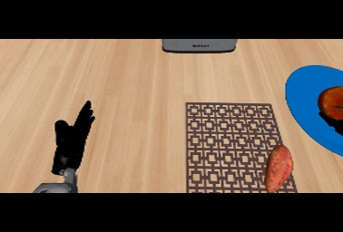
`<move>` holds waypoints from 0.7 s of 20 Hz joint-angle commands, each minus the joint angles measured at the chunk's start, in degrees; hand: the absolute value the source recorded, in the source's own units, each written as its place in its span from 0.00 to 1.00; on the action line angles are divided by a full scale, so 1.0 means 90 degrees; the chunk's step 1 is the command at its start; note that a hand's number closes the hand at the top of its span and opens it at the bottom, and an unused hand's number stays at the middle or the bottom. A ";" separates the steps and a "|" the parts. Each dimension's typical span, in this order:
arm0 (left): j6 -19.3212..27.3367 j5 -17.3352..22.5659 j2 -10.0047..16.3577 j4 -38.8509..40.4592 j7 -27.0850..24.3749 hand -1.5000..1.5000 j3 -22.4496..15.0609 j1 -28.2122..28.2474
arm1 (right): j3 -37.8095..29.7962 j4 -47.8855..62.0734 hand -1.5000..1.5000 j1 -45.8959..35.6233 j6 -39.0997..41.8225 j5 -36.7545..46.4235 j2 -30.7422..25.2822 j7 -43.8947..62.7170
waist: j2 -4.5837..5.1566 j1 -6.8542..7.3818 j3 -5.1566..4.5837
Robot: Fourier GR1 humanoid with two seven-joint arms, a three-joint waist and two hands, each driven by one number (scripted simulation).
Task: Pick the tomato from the placemat and place it in the plate
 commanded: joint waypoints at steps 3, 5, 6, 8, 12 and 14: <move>-0.0005 -0.0125 0.0008 -0.0197 0.0348 0.50 0.0019 -0.0184 | -0.0638 0.0827 1.00 -0.0210 0.0025 -0.0317 -0.0334 -0.0126 | 0.0007 0.0011 0.0002; -0.0220 0.0110 0.0101 -0.0217 -0.0071 0.50 0.0181 0.0210 | -0.0618 0.1874 1.00 -0.0800 -0.0160 -0.0052 -0.0663 -0.0261 | 0.0015 0.0065 0.0002; -0.0219 0.0042 0.0032 0.0095 -0.0226 0.50 0.0128 0.0006 | -0.0664 0.2649 1.00 -0.1031 -0.0353 -0.0014 -0.0842 -0.0740 | 0.0029 0.0078 0.0003; -0.0206 0.0004 0.0076 0.0198 -0.0023 0.50 0.0210 -0.0241 | -0.0366 0.3212 1.00 -0.1503 -0.0639 0.0310 -0.0807 -0.0648 | 0.0032 0.0088 0.0003; -0.0166 -0.0065 -0.0087 0.0332 -0.0299 0.50 0.0141 -0.0128 | -0.0440 0.4503 1.00 -0.1692 -0.0995 0.0420 -0.1036 -0.1302 | 0.0035 0.0084 0.0003; -0.0357 0.0079 0.0054 0.0557 -0.0551 0.50 0.0334 0.0001 | -0.0288 0.4641 1.00 -0.1666 -0.0930 0.0560 -0.1065 -0.1240 | 0.0031 0.0072 0.0002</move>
